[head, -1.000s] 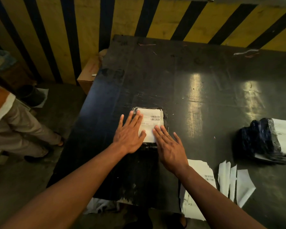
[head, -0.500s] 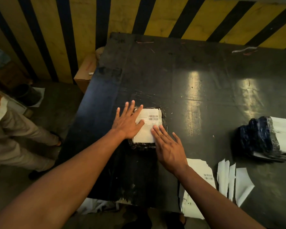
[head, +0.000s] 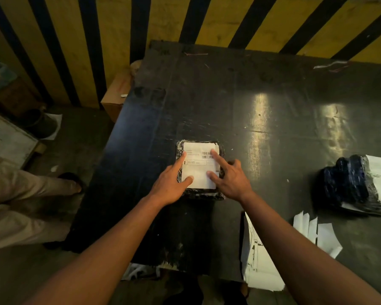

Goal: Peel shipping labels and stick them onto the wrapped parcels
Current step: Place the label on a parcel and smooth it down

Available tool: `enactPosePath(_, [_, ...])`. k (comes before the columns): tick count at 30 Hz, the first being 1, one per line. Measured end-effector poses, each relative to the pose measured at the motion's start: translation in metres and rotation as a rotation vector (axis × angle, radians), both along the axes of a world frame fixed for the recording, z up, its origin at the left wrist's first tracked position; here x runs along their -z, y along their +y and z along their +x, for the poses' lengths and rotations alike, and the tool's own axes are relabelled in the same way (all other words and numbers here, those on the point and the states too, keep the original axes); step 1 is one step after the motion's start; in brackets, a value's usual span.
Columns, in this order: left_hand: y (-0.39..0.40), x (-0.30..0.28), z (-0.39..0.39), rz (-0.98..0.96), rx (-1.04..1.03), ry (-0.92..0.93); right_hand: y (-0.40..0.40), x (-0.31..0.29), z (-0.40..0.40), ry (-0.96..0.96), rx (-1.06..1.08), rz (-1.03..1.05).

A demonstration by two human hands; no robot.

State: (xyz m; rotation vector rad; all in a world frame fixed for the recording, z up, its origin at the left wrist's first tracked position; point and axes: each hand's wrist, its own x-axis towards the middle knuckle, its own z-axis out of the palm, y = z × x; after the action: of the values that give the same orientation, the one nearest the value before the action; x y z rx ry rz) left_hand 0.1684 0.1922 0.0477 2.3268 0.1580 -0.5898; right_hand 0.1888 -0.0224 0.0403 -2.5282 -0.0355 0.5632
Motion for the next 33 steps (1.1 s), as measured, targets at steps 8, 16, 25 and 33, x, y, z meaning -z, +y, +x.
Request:
enactPosePath(8, [-0.002,-0.01,0.015,-0.011,-0.061,-0.001,0.004,-0.01,0.008,-0.001,0.081,0.08])
enactPosePath(16, [-0.011,-0.046,0.049,-0.01,-0.109,-0.076,-0.01,-0.029,0.039,-0.081,0.123,0.23])
enactPosePath(25, [-0.107,-0.042,0.034,-0.013,0.013,-0.108,-0.102,-0.026,0.013,-0.142,0.107,0.184])
enactPosePath(33, [-0.234,0.018,0.009,-0.055,0.051,0.022,-0.222,0.023,-0.019,0.021,0.221,0.154])
